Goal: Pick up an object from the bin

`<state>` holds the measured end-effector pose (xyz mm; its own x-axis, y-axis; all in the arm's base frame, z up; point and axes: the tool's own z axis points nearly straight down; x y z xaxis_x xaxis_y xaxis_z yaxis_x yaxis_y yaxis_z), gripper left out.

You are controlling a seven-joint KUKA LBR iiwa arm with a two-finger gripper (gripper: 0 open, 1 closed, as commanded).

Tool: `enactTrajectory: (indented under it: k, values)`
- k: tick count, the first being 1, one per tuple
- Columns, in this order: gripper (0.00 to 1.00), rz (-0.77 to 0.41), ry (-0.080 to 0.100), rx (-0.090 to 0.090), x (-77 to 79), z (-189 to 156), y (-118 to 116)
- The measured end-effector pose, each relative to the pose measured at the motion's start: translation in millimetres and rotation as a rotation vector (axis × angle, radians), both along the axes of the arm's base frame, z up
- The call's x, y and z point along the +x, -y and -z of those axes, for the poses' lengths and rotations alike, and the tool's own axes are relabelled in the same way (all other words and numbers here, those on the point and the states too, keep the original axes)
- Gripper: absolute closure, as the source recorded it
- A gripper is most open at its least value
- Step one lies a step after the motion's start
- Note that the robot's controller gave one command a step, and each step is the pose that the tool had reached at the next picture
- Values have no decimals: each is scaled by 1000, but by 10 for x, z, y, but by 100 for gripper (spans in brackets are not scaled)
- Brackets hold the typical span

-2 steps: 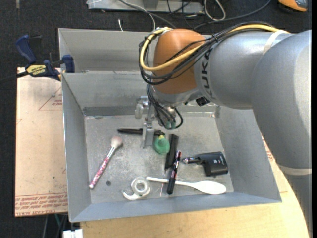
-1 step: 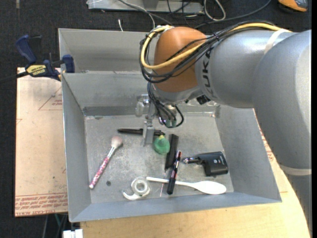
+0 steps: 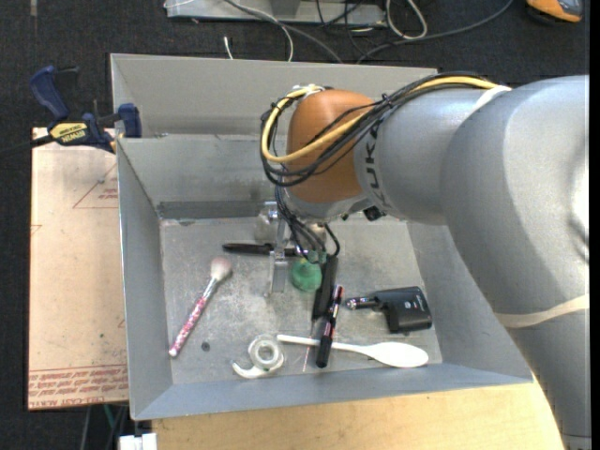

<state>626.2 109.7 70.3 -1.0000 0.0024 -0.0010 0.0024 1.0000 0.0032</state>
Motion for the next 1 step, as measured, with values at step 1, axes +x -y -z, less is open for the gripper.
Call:
enactTrajectory:
  k: [1]
  values:
    - [0, 175, 10, 3, -100, -1, -22]
